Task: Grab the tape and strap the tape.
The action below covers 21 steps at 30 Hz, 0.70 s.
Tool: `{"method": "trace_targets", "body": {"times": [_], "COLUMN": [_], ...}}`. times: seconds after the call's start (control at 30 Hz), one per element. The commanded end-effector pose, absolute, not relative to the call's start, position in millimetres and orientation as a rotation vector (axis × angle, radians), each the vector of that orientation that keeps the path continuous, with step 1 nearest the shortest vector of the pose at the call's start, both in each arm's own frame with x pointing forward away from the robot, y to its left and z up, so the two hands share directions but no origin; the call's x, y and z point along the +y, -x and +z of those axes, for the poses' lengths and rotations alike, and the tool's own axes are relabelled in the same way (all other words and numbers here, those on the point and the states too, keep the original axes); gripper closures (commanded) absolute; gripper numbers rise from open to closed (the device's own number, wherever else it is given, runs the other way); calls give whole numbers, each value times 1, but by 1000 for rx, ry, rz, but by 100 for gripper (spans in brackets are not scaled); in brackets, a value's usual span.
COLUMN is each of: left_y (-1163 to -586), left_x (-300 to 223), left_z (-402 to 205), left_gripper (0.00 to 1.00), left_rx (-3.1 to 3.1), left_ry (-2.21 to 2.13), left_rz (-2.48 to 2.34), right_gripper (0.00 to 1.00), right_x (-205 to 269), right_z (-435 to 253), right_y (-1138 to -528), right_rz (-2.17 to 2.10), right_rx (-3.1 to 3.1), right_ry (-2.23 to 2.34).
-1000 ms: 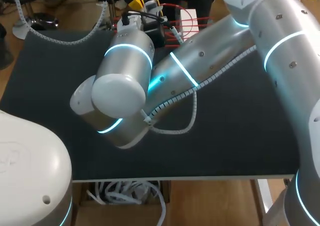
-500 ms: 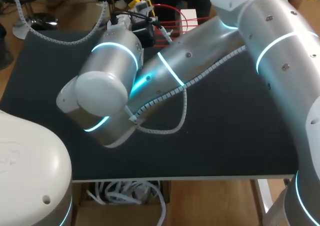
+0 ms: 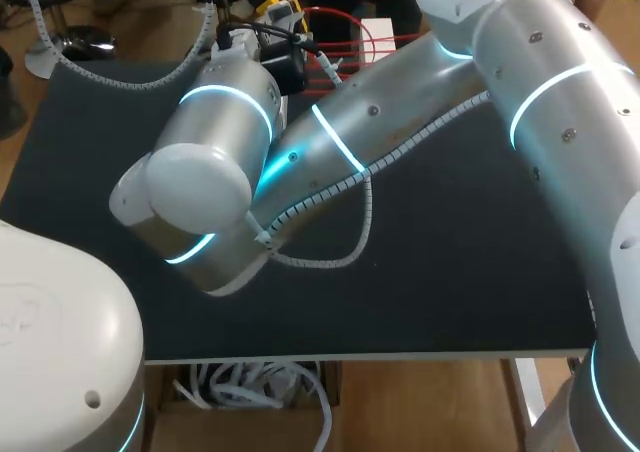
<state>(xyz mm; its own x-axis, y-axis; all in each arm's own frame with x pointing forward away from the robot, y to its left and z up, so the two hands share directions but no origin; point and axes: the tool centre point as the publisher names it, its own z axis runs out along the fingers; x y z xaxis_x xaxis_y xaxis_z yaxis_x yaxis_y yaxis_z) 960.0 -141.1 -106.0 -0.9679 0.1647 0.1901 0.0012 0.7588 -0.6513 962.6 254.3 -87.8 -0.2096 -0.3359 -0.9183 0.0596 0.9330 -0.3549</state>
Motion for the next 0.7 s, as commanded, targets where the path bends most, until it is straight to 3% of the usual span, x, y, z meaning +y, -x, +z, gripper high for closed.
{"method": "trace_targets", "body": {"times": [0.03, 0.17, 0.3, 0.47, 0.5, 0.53, 0.57, 0.7], "left_y": [-961, -961, -961, -961, -961, -961, -961, -953], "left_x": [-142, -142, -142, -142, -142, -142, -142, -122], "left_z": [-105, -105, -105, -105, -105, -105, -105, -109], "left_gripper": [100, 100, 100, 100, 100, 100, 100, 100], "left_rx": [-2721, -2721, -2721, -2721, -2721, -2721, -2721, -2727], "left_ry": [130, 130, 130, 130, 130, 130, 130, 83], "left_rz": [1003, 1003, 1003, 1003, 1003, 1003, 1003, 955], "right_gripper": [93, 90, 97, 89, 77, 57, 0, 0], "right_x": [248, 241, 230, 214, 211, 206, 201, 201], "right_z": [-85, -83, -80, -77, -76, -75, -74, -74], "right_y": [-956, -944, -931, -918, -916, -916, -915, -915], "right_rz": [-352, -328, -298, -268, -261, -251, -240, -240], "right_rx": [1752, 1748, 1745, 1744, 1744, 1741, 1738, 1738], "right_ry": [228, 254, 284, 320, 326, 333, 338, 338]}}
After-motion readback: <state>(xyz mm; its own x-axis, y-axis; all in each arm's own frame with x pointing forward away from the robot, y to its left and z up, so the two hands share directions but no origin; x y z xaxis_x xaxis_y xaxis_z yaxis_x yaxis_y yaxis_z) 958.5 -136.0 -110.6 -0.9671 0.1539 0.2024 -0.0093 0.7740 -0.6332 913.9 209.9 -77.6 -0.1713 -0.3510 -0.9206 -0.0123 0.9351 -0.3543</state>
